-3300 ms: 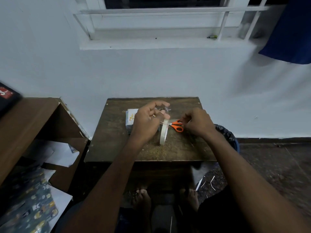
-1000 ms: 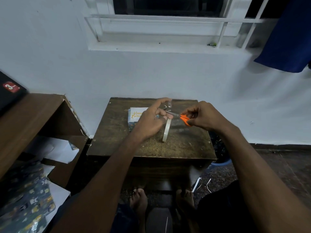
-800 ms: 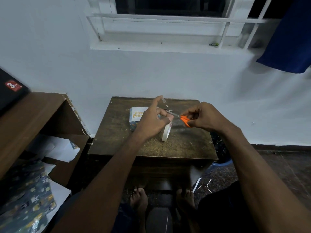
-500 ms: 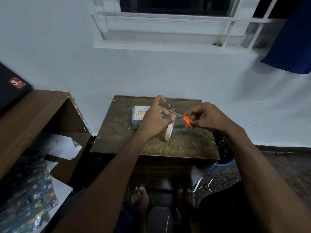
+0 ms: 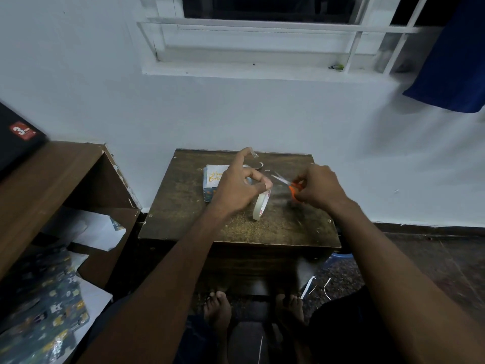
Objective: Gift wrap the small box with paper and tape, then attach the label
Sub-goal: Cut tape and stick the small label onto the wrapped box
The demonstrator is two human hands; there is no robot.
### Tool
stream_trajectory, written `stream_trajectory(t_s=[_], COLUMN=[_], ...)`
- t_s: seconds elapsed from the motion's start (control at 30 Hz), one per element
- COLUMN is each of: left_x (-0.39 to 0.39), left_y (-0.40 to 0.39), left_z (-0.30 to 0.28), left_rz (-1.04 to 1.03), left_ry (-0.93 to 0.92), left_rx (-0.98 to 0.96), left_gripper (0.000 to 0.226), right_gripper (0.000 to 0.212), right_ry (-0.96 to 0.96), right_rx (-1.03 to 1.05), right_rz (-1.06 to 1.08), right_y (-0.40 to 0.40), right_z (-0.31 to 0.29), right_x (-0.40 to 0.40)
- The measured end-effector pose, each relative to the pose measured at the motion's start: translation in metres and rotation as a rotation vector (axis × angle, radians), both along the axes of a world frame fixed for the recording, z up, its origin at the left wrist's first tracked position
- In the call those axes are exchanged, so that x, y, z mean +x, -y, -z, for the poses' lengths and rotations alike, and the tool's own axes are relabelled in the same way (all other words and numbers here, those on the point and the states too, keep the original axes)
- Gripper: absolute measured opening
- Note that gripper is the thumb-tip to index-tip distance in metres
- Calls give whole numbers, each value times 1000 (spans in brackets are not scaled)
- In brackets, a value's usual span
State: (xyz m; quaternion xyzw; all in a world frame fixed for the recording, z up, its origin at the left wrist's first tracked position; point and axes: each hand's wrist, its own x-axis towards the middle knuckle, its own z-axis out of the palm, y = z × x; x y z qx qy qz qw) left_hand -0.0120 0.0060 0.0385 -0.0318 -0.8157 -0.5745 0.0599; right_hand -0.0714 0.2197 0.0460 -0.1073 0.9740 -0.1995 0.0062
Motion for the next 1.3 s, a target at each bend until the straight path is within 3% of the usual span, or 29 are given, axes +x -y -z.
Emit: stream_trajectory(t_s=[0.13, 0.27, 0.33, 0.4, 0.47, 0.57, 1.03, 1.17, 1.3], left_x=[2, 1, 0, 1, 1, 2, 10, 10, 8], left_y=[1, 1, 1, 1, 1, 0, -1, -8, -17], left_z=[0, 1, 0, -3, -4, -6, -7, -3, -2], left_rz=[62, 123, 153, 162, 136, 102, 64, -58, -116], left_ry=[-40, -95, -99, -97, -111, -163, -410, -343, -200], left_rx=[40, 71, 98, 129, 139, 125, -326, -193, 10], left_gripper=[85, 93, 93, 94, 95, 95, 88, 91, 87], right_gripper=[11, 13, 29, 40, 35, 13, 16, 23, 7], right_ry=[29, -30, -84, 20, 232, 280, 309, 236, 175], right_rx=[201, 273, 133, -190, -460, -572, -423, -411, -415], right_rz=[-44, -37, -40, -229, -406, -405, -446, -407, -391], right_y=[16, 23, 19, 14, 11, 11, 11, 11, 8], right_z=[19, 15, 5, -10, -22, -25, -15, -14, -14], right_x=[-2, 5, 7, 12, 19, 24, 19, 16, 19])
